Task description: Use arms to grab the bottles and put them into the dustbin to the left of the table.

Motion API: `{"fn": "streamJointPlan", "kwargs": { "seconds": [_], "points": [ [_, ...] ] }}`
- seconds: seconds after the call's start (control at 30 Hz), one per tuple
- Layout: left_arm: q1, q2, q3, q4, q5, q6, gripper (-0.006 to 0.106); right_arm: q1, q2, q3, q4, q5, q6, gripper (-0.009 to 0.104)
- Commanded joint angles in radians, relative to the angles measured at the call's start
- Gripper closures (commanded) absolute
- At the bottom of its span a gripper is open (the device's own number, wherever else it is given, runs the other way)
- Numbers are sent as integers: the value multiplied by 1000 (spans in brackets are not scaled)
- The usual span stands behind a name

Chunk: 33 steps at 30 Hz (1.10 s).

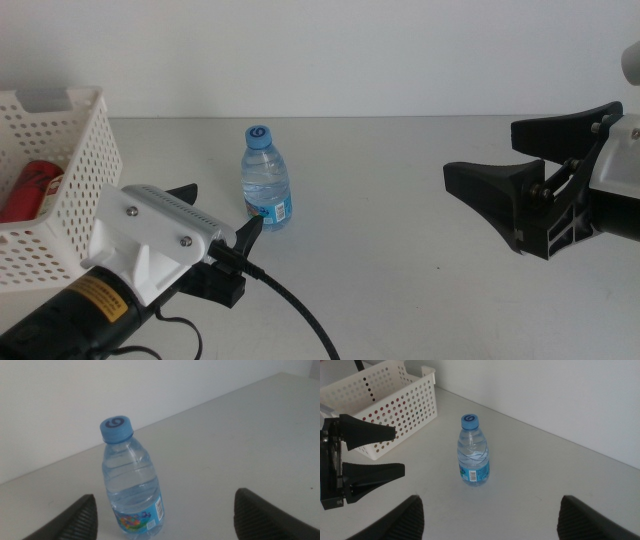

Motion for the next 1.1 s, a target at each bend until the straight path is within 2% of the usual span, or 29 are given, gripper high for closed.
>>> {"fn": "streamJointPlan", "kwargs": {
  "seconds": [0.0,0.27,0.33,0.57,0.67,1.07],
  "points": [
    [-3,3,5,39,-183,-44,7,4,-11,-34,3,-71,-12,27],
    [22,99,19,47,-329,-83,7,4,-11,-34,3,-71,-12,27],
    [66,127,-7,84,-332,-127,7,4,-11,-34,3,-71,-12,27],
    [264,259,-135,447,-330,-363,7,4,-11,-34,3,-71,-12,27],
    [307,326,-205,532,-332,-431,7,4,-11,-34,3,-71,-12,27],
    [311,578,-439,556,-333,-501,7,4,-11,-34,3,-71,-12,27]
  ]
}}
